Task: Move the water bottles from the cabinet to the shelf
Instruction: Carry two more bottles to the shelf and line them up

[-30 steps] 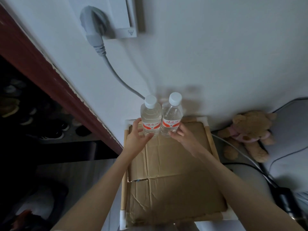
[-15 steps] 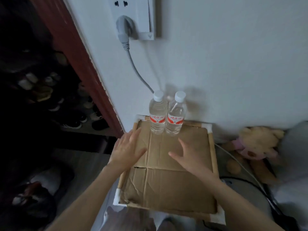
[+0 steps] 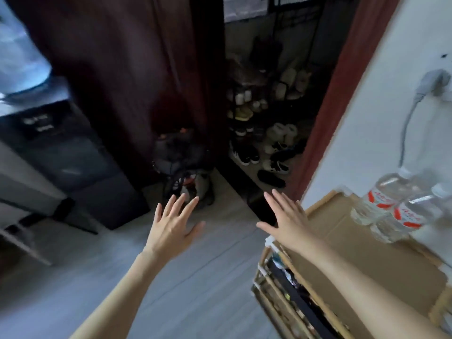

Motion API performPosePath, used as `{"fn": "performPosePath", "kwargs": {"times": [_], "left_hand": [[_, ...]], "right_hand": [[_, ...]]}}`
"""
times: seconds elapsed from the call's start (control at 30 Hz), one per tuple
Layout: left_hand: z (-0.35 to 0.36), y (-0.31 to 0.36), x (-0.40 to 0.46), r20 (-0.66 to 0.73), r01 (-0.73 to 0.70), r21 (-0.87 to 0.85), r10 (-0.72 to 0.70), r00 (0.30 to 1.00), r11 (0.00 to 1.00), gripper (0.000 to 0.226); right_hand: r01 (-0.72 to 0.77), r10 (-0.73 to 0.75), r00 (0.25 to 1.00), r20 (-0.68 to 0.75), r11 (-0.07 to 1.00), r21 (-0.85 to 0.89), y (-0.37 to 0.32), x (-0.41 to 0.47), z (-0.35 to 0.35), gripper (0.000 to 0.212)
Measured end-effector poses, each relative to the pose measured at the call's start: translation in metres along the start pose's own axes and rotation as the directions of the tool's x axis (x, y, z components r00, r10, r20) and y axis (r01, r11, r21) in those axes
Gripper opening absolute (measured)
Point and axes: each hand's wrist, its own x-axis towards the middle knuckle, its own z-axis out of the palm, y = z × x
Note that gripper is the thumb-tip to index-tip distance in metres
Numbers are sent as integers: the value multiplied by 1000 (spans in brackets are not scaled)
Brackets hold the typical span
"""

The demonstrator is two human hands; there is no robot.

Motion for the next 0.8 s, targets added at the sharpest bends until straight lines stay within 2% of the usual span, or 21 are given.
{"fn": "performPosePath", "kwargs": {"times": [0.1, 0.23, 0.37, 0.43, 0.53, 0.8], "left_hand": [[-25, -63, -63, -62, 203, -22, -204, 977, 979, 71], [-53, -151, -167, -92, 422, -53, -426, 900, 905, 74], [-78, -244, -292, -108, 592, -42, -592, 798, 805, 99], [-91, -287, -350, -124, 695, -51, -695, 708, 717, 106], [-114, -338, -431, -168, 811, -93, -812, 559, 578, 91], [-158, -419, -612, -260, 970, -144, -953, 153, 195, 90]], "right_hand": [[183, -182, 982, 44, 983, -32, -90, 18, 14, 78], [395, -390, 916, 89, 918, -41, -228, 18, 51, 77], [572, -560, 808, 181, 820, -15, -375, -12, 108, 77], [653, -640, 735, 224, 757, 19, -444, -32, 139, 76], [755, -738, 613, 281, 653, 66, -542, -62, 177, 75], [949, -924, 242, 294, 289, 125, -775, -140, 248, 74]]}}
